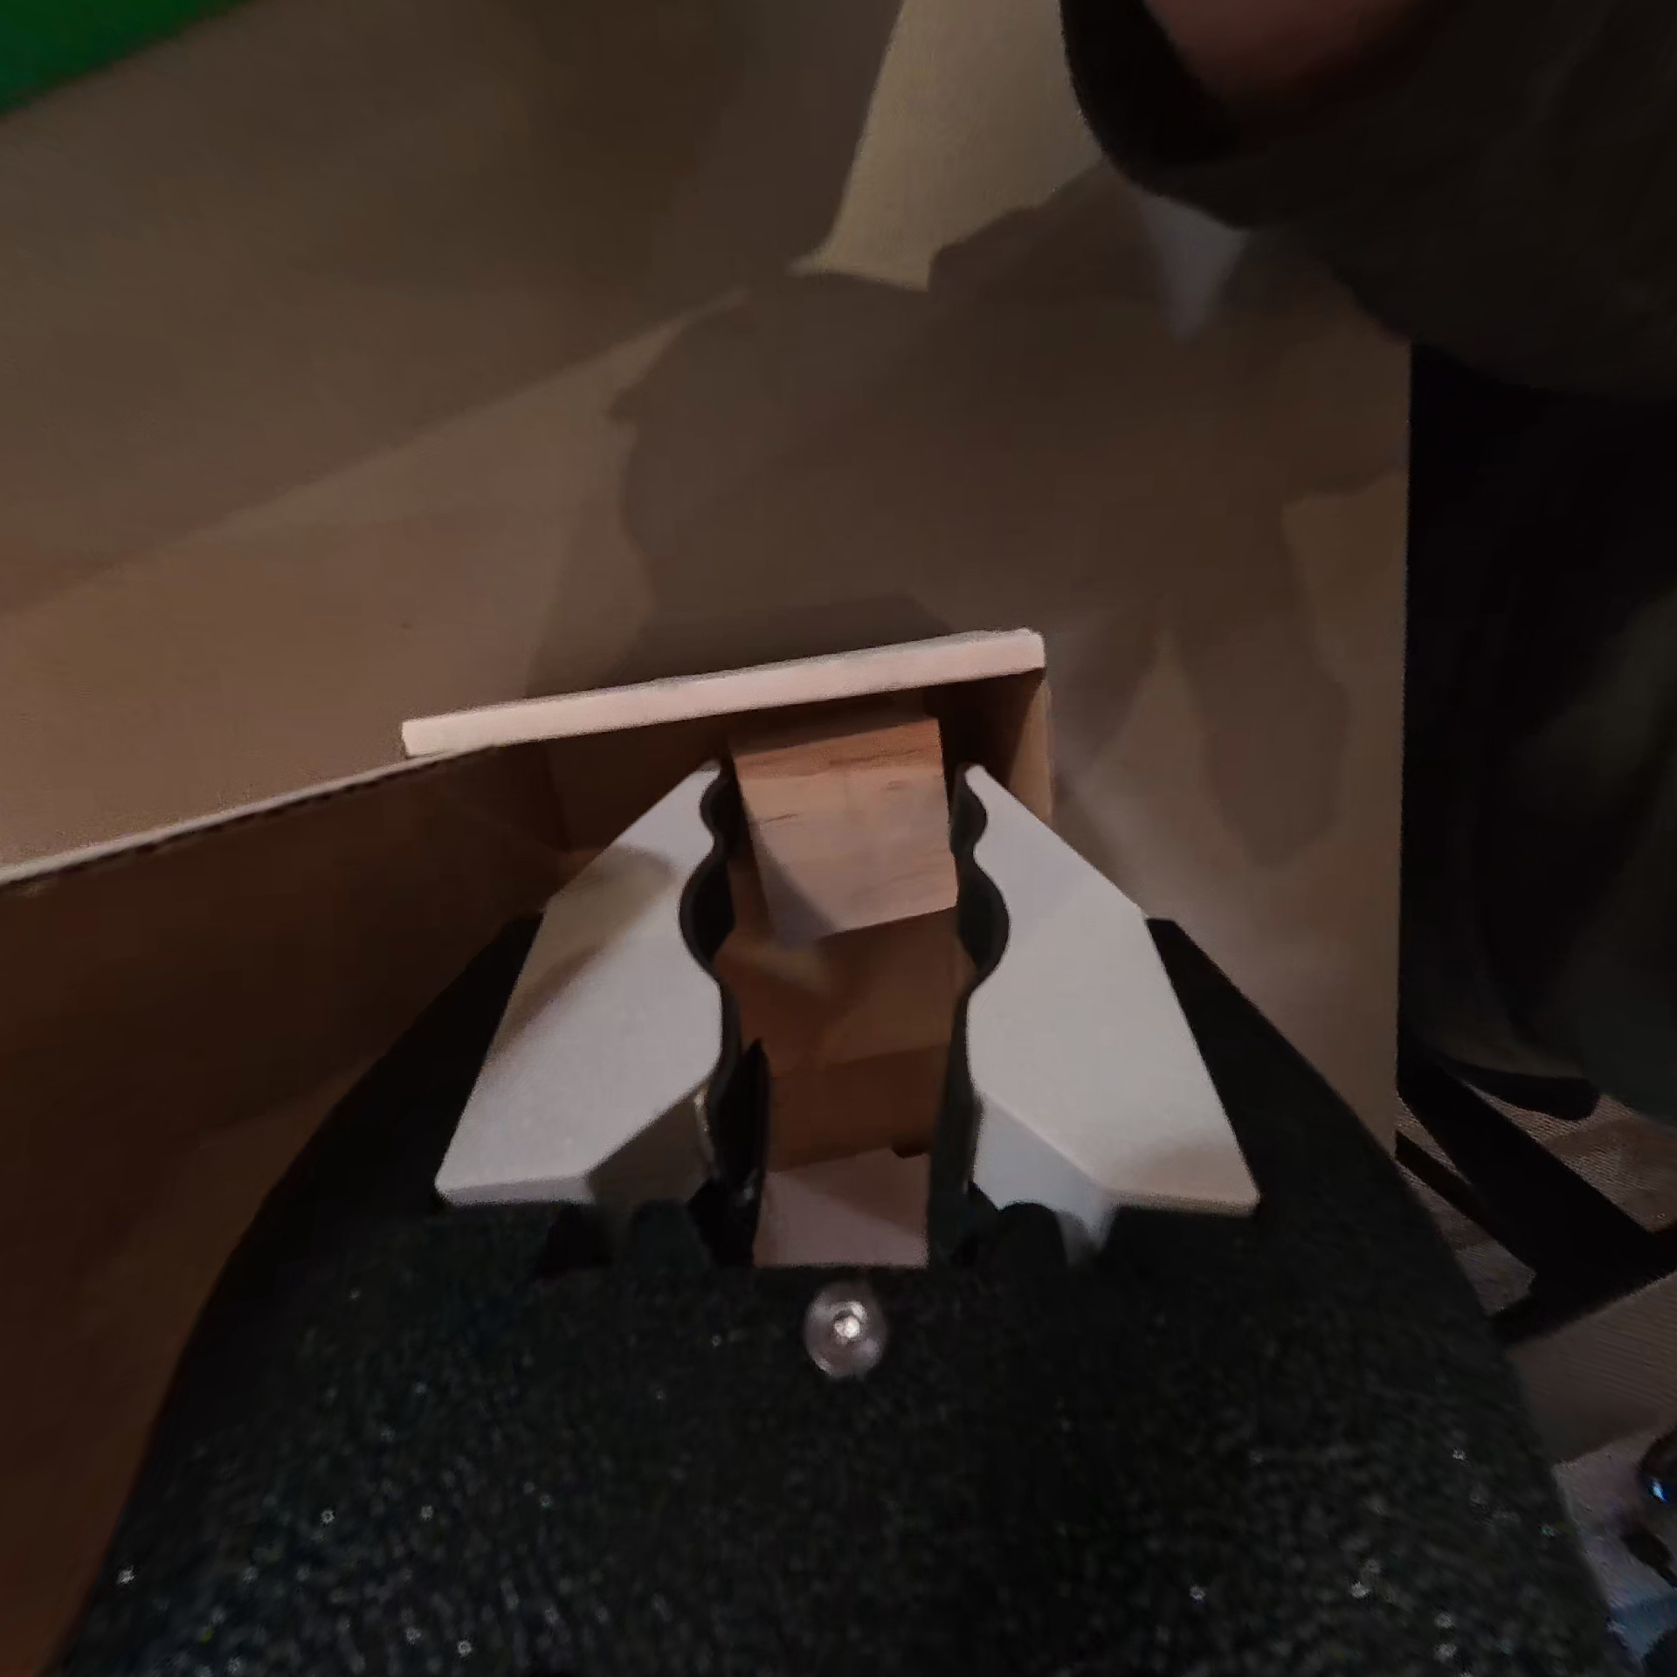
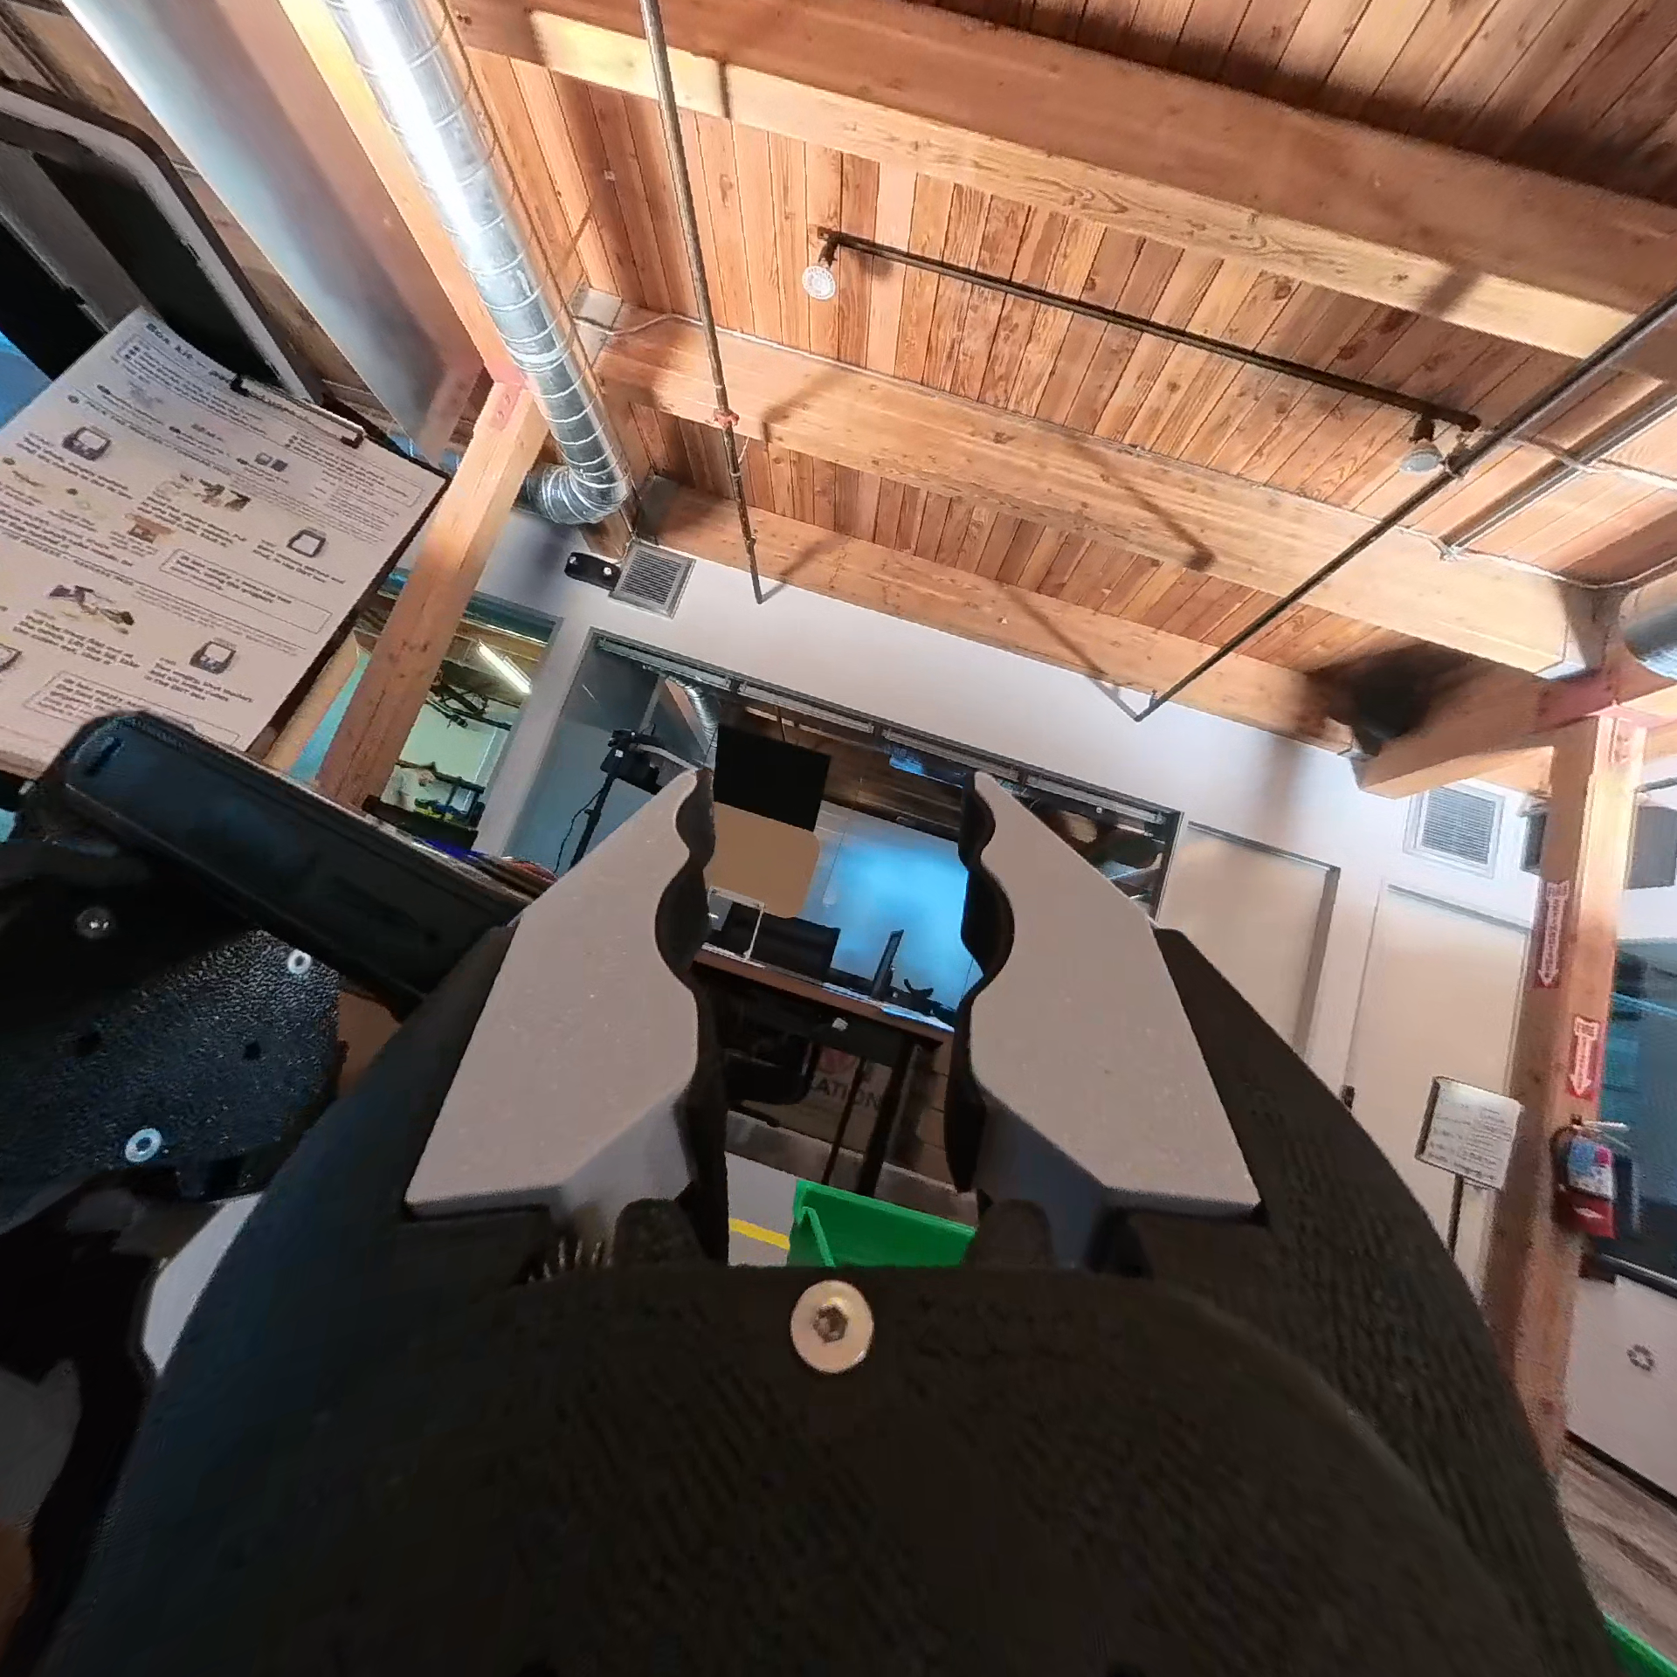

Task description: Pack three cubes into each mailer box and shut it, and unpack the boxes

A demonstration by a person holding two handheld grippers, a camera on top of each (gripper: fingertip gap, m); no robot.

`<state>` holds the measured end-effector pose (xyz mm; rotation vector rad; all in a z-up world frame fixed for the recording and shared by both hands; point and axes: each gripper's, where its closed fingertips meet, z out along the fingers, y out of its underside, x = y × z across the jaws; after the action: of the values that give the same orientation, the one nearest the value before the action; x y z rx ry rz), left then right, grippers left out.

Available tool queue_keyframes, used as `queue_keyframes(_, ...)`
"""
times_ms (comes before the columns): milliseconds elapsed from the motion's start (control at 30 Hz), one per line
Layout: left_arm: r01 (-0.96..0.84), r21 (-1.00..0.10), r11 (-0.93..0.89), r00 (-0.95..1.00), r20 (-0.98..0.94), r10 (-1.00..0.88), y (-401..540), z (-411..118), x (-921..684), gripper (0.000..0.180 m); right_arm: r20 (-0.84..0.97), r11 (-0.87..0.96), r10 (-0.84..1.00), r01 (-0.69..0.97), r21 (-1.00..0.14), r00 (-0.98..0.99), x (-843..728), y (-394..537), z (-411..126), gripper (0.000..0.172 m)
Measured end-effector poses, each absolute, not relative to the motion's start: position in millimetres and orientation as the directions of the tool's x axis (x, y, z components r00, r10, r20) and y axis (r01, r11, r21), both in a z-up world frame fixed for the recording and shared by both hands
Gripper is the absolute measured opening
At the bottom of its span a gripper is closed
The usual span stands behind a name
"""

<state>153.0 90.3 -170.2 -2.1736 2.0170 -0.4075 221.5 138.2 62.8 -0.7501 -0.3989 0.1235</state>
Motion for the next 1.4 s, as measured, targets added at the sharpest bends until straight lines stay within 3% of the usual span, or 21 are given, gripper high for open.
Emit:
queue_keyframes(33, -0.954, -0.287, -0.09, 0.068, 0.087, -0.994, 91.7, -170.4, 152.9, 0.045, 0.31, 0.728, 0.251, 0.033, -0.685, 0.917, 220.8, 138.2, 62.6, 0.053)
queue_keyframes(233, -0.939, -0.327, -0.103, 0.103, 0.016, -0.995, 95.0, -156.9, 145.8, 0.06, 0.306, 0.731, 0.252, 0.027, -0.682, 0.918, 221.0, 137.5, 62.5, 0.053)
queue_keyframes(400, -0.823, -0.561, -0.089, 0.069, 0.056, -0.996, 59.9, -84.8, 121.3, 0.071, 0.299, 0.734, 0.25, 0.021, -0.678, 0.921, 222.3, 136.5, 62.5, 0.053)
queue_keyframes(467, -0.729, -0.665, -0.163, 0.144, 0.084, -0.986, 53.1, -47.9, 91.9, 0.074, 0.292, 0.739, 0.241, 0.02, -0.673, 0.925, 223.9, 135.4, 63.3, 0.053)
queue_keyframes(533, -0.672, -0.686, -0.28, 0.266, 0.129, -0.955, 50.3, -28.9, 44.9, 0.088, 0.288, 0.742, 0.238, 0.018, -0.67, 0.928, 224.7, 134.6, 64.1, 0.053)
queue_keyframes(600, -0.649, -0.629, -0.429, 0.463, 0.121, -0.878, 56.8, -31.2, -16.7, 0.093, 0.284, 0.741, 0.239, 0.015, -0.671, 0.928, 224.9, 134.6, 64.6, 0.053)
queue_keyframes(667, -0.621, -0.544, -0.565, 0.653, 0.039, -0.756, 64.3, -42.0, -86.7, 0.066, 0.283, 0.742, 0.239, 0.013, -0.67, 0.929, 224.6, 134.1, 65.1, 0.053)
queue_keyframes(733, -0.565, -0.477, -0.673, 0.77, -0.01, -0.638, 63.8, -53.2, -146.1, 0.057, 0.286, 0.741, 0.243, 0.013, -0.671, 0.927, 223.0, 134.0, 64.9, 0.052)
queue_keyframes(900, -0.259, -0.289, -0.921, 0.952, 0.086, -0.295, 40.3, -97.6, -220.0, 0.049, 0.309, 0.734, 0.243, 0.034, -0.678, 0.919, 216.7, 135.9, 61.7, 0.052)
queue_keyframes(1033, 0.054, -0.169, -0.984, 0.944, 0.331, -0.006, 27.0, -121.3, -216.5, 0.045, 0.315, 0.729, 0.249, 0.037, -0.684, 0.916, 214.7, 137.3, 60.1, 0.052)
queue_keyframes(1167, 0.093, -0.069, -0.993, 0.954, 0.291, 0.069, 12.6, -143.2, -227.1, 0.054, 0.309, 0.727, 0.257, 0.027, -0.686, 0.916, 215.2, 137.3, 59.9, 0.052)
queue_keyframes(1400, 0.053, -0.047, -0.997, 0.97, 0.241, 0.04, 9.6, -152.9, -225.4, 0.063, 0.302, 0.722, 0.272, 0.014, -0.691, 0.914, 214.3, 137.7, 59.4, 0.052)
